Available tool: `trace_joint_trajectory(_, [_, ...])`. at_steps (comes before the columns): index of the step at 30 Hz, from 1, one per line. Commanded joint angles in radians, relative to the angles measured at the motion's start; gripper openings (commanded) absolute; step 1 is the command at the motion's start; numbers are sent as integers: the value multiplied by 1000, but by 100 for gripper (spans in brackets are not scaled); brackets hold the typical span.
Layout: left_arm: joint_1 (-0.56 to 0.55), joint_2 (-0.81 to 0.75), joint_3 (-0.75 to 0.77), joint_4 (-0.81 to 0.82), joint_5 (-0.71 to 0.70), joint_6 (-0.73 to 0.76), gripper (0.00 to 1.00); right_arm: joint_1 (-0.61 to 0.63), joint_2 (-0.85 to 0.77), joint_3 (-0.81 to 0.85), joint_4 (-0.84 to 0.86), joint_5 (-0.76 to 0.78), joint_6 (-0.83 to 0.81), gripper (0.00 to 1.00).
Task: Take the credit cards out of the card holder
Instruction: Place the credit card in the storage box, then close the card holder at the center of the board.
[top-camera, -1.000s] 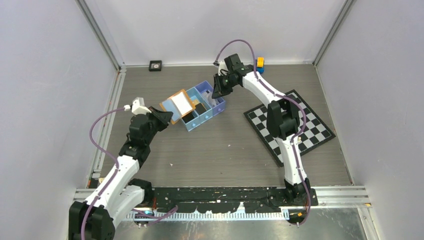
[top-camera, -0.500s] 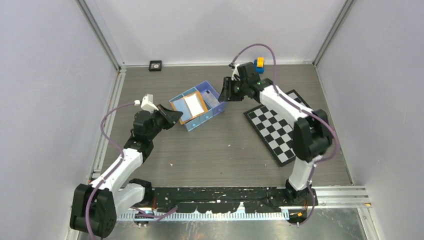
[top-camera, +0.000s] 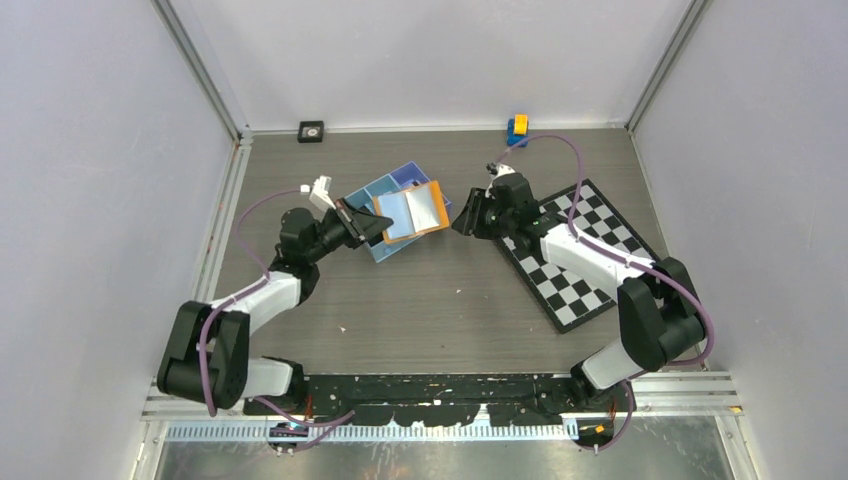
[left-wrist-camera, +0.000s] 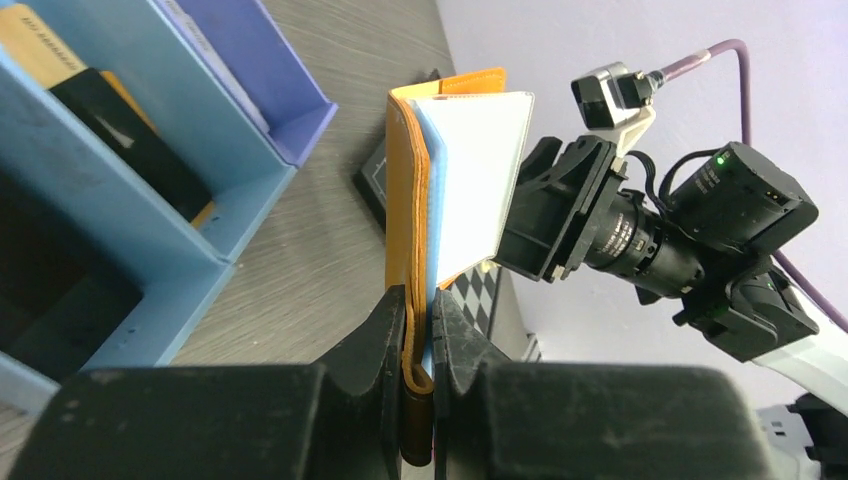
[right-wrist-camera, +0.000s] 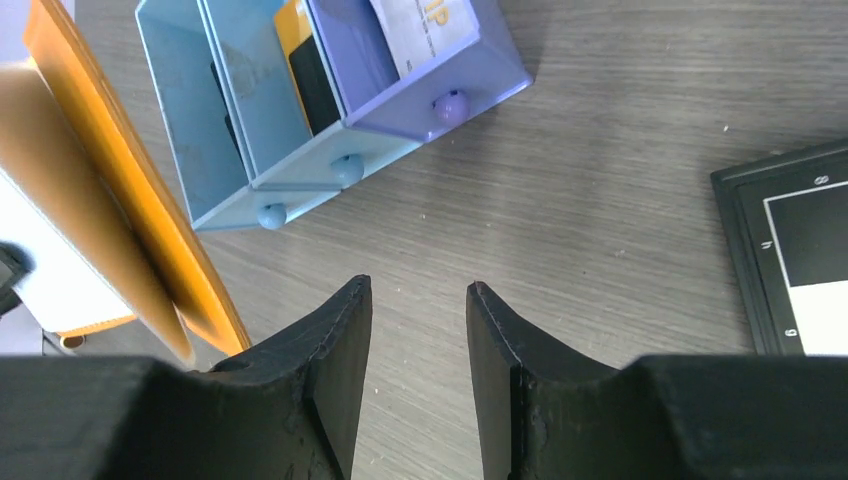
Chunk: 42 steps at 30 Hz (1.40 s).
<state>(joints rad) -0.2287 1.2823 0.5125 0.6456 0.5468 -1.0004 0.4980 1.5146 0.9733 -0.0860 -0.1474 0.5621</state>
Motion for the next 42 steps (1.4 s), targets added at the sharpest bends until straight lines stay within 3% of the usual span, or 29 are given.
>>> trace_joint_trajectory(1, [-16, 74, 71, 224, 141, -79, 0, 5, -42, 11, 132, 46, 18, 45])
trace_joint_trajectory(12, [-76, 152, 123, 231, 178, -57, 0, 79, -78, -31, 288, -128, -19, 45])
trace_joint_trajectory(19, [-100, 166, 150, 222, 209, -48, 0, 84, -37, -31, 372, -254, 27, 51])
trace_joint_trajectory(23, [-106, 162, 149, 253, 221, -59, 0, 85, -26, -46, 436, -291, 72, 59])
trace_joint_trajectory(30, [-106, 169, 145, 258, 213, -69, 0, 78, -75, -84, 477, -274, 100, 62])
trace_joint_trajectory(33, [-106, 181, 143, 310, 230, -101, 0, 70, -85, -111, 541, -295, 128, 63])
trace_joint_trajectory(36, [-101, 197, 143, 391, 255, -159, 0, 59, -122, -163, 625, -299, 151, 78])
trace_joint_trajectory(42, [-100, 244, 148, 583, 308, -277, 0, 25, -134, -197, 725, -356, 224, 75])
